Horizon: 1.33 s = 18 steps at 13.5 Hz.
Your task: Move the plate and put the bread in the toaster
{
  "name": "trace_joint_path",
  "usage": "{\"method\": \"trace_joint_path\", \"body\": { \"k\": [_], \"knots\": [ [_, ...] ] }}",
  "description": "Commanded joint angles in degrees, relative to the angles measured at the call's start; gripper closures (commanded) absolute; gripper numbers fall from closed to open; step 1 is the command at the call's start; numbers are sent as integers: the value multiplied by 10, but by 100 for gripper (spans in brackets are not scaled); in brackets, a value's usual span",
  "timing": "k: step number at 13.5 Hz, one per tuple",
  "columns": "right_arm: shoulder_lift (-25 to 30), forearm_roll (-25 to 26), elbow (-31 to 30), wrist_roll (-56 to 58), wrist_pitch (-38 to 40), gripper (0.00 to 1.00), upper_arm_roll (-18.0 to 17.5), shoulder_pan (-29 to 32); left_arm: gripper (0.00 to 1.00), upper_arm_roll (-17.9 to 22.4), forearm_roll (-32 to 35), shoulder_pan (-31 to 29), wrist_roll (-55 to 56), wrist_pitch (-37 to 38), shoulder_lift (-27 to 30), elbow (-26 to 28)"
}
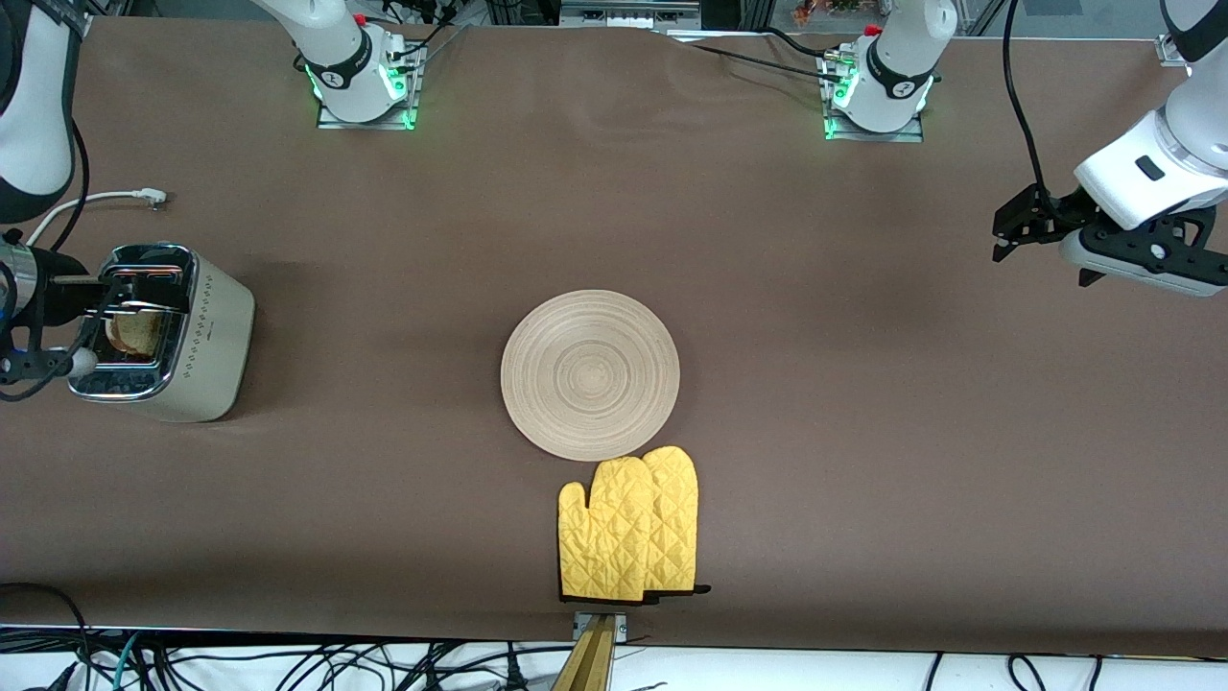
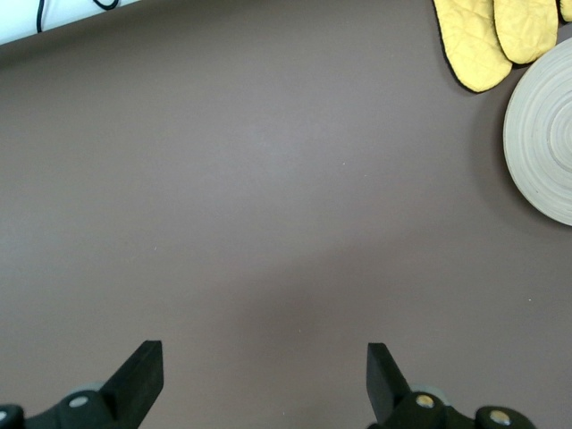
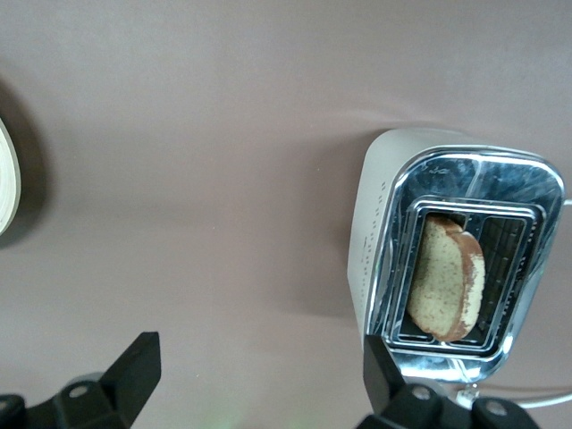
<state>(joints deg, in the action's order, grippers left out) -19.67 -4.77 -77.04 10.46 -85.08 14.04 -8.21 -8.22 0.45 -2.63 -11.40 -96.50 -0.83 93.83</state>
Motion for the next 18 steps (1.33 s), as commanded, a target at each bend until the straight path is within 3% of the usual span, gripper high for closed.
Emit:
{"method": "trace_joint_path", "body": {
  "k": [1, 7, 11, 13, 18],
  "knots": [
    [54, 14, -50, 0, -25, 0, -63, 57, 0, 0, -4, 0, -3, 14, -7, -20],
    [146, 30, -115, 7, -56, 0, -96, 101, 0, -1, -4, 0, -3, 14, -7, -20],
    [157, 37, -116, -5, -47, 0, -111, 107, 0, 3, -4, -3, -4, 14, -7, -21],
    [162, 37, -121, -81, -41, 0, -118, 107, 0, 0, -4, -1, -3, 14, -7, -20],
    [158, 36, -120, -79, -40, 0, -129, 109, 0, -3, -7, 0, -3, 13, -8, -32]
  ]
}}
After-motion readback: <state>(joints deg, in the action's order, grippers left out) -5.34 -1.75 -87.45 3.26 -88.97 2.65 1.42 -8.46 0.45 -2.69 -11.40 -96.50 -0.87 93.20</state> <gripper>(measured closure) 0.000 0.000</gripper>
